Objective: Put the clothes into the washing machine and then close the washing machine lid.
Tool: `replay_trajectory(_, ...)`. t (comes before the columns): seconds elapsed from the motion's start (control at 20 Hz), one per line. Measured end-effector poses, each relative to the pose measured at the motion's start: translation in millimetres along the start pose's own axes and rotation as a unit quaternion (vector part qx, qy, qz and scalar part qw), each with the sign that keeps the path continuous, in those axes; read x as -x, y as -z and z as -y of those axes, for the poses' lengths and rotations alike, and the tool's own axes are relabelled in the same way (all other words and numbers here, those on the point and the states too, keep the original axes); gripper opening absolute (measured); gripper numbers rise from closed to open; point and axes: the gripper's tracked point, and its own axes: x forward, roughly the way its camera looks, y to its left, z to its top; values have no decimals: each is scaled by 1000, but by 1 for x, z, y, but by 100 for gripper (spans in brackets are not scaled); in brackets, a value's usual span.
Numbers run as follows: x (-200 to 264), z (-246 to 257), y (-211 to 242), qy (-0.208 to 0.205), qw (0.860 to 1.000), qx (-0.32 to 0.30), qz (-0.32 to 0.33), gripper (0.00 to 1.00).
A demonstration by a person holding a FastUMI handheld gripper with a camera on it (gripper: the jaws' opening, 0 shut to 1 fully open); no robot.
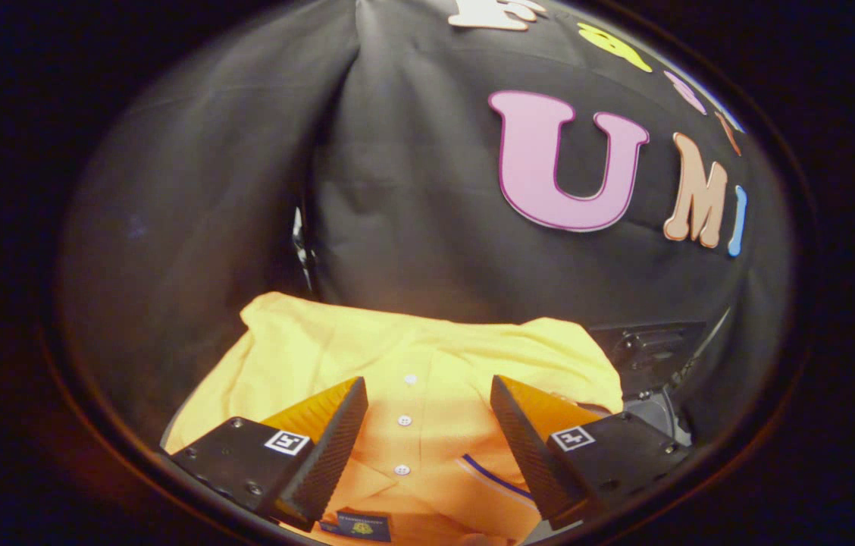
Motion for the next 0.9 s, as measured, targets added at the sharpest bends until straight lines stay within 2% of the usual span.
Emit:
replay_trajectory(0.25,-15,-8,11,-15,999,9,-39,98)
replay_trajectory(0.35,-20,-15,26,-33,996,-19,-75,98)
replay_trajectory(0.45,-29,-12,21,-40,997,-29,-66,98)
replay_trajectory(0.55,-20,-9,20,-43,997,-17,-63,94)
replay_trajectory(0.65,-16,-3,23,-52,996,-8,-72,78)
replay_trajectory(0.8,-5,10,27,-58,996,-26,-69,28)
replay_trajectory(0.85,-2,12,30,-67,995,-34,-73,16)
replay_trajectory(0.9,0,17,32,-79,994,-32,-73,11)
